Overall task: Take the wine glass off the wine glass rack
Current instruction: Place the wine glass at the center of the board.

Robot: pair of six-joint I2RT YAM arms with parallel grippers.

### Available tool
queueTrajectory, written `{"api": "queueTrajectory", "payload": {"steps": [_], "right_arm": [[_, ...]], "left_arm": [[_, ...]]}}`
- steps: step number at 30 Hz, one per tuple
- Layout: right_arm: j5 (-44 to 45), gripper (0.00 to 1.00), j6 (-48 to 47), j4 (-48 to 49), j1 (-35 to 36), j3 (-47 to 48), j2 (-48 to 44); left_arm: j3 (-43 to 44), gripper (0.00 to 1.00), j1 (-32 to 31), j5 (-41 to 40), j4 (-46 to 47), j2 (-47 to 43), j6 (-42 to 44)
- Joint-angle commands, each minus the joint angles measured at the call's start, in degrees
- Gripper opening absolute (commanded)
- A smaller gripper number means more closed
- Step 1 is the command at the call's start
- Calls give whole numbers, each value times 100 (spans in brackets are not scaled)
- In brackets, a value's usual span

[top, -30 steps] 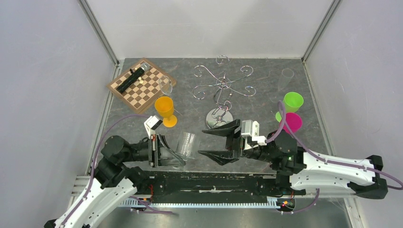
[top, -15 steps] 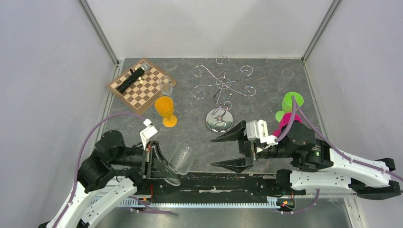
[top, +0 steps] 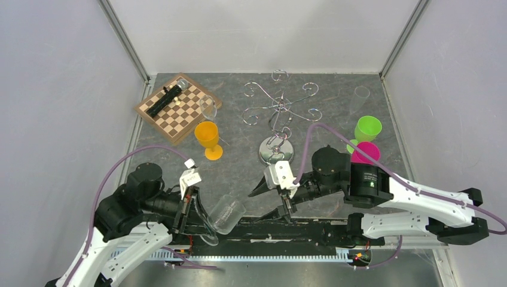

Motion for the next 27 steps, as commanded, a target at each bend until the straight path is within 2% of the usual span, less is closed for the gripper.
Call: {"api": "queueTrajectory", "payload": {"steps": [1,11,27], "right_arm": [[-458,63,-157,-57,-104,388,123],[-1296,57,-11,301,-180,356,509],[-2105,48,436,1146,-180,238,1059]], "left_arm": [[280,2,-15,388,-118,-65,633],[273,2,-15,392,-122,-217,671],[312,2,-15,440,-123,-346,706]]}}
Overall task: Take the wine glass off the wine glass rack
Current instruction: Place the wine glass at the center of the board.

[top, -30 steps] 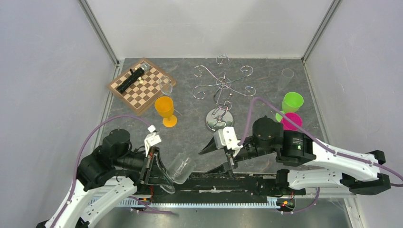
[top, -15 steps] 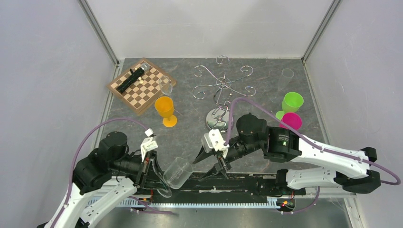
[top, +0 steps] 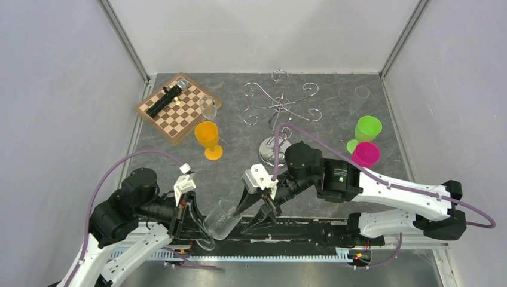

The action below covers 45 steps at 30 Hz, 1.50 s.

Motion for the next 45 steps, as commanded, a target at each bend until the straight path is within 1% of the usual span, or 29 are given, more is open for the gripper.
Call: {"api": "queueTrajectory", "payload": {"steps": [1,8,13,16,19,22,23,25,29,30,35,37,38,40,45], "right_arm": [[-324,48,185,404,-27,104,175],[-583,44,264,492,-24,135,391],[-688,36,286,489,-29,162,492],[-750,28,289,492,-30,170,526],[-803,21,299,509,-31,170,559],[-847,18,313,520,-29,164,608],[-873,13,324,537,-29,154,631],[-879,1,370,591,-29,129,658],[-890,0,414,658,-29,83,704],[-881,0,414,675,-28,74,713],[-840,0,382,685,-29,66,685],[-802,0,383,680,-29,66,656],[-792,0,383,682,-29,65,649],[-775,0,376,679,-25,63,608],[-654,0,326,616,-29,3,474]], "left_arm": [[266,2,-15,361,188,-60,267],[267,2,-15,366,193,-113,258],[293,2,-14,340,191,-102,286],[293,2,-27,314,182,-96,289],[293,2,-24,278,177,-101,293],[306,2,-25,215,161,-67,318],[319,2,-24,193,144,-59,336],[337,2,-24,160,143,-46,353],[372,2,-29,-36,80,-9,412],[364,5,-24,-77,71,3,409],[397,36,-24,-265,-10,8,438],[416,46,-26,-449,-65,6,467],[416,49,-24,-490,-77,7,471],[416,53,-24,-524,-82,19,478],[459,60,-26,-887,-214,136,552]]}}
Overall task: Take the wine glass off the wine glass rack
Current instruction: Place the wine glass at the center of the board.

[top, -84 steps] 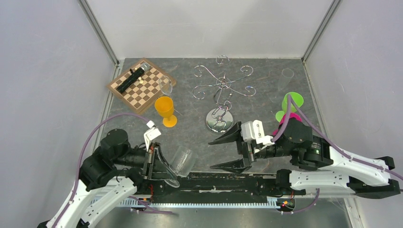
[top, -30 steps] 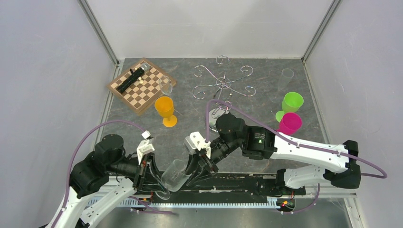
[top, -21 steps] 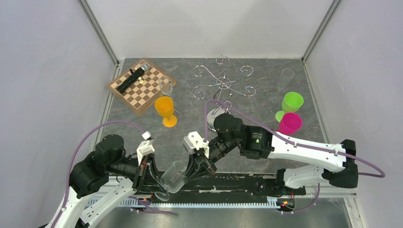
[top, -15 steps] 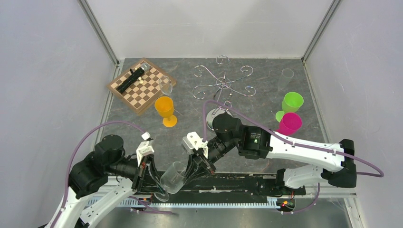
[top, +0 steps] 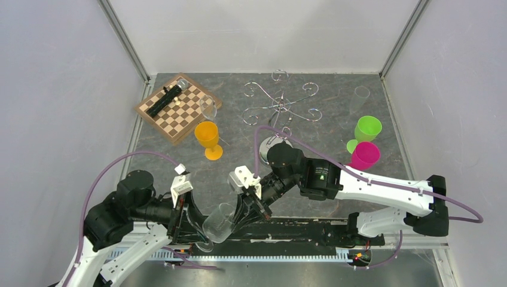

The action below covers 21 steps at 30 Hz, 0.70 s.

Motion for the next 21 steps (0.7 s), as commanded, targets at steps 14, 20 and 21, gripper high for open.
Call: {"api": "queueTrajectory", "payload": {"steps": [14,20,21], "right_arm": [[654,0,-348,-585,-14,-168,-781],[1235,0,-566,-1152,-22,1,-736],[1343,0,-596,-1265,-27,49,-686]], "left_arm": [[323,67,2,-1473,46,454,297],[366,67,7,-2539,68,487,180],[382,67,7,-2696,95,479,131]]}}
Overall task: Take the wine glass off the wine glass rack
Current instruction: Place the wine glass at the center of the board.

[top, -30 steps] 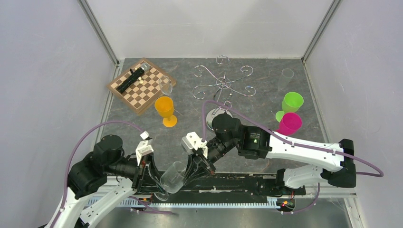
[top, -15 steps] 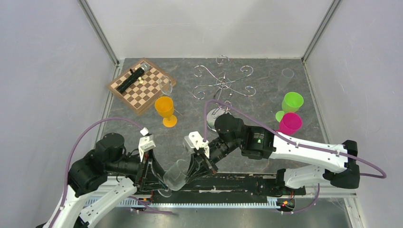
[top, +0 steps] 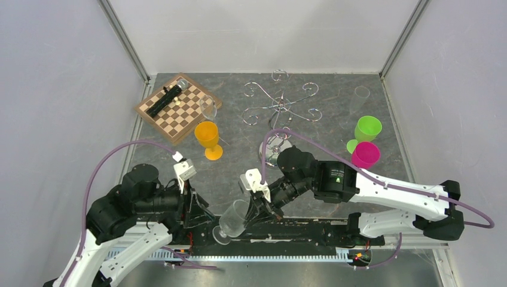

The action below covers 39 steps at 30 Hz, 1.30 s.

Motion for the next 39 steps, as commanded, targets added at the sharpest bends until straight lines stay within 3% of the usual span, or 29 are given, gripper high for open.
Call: {"api": "queueTrajectory", "payload": {"steps": [1,13,24,29,39], "right_arm": [[655,0,-281,-215,-17,330,-17],[2300,0,-369,-1124,-16,1274,1094],[3660,0,-107,-1464,-16,2350,2447],[4129,0,131,-1586,-23,2847,3043],[4453,0,473,-1831,-361,3703,4060]], "left_arm": [[228,67,7,-1037,254,33,4],[-168,66,6,-2217,1324,-862,-884],[-760,66,7,-3019,1784,-2225,-1026],[-949,66,1,-3052,1859,-2739,-1101],[-1088,66,5,-2892,1951,-2790,-1118]]}}
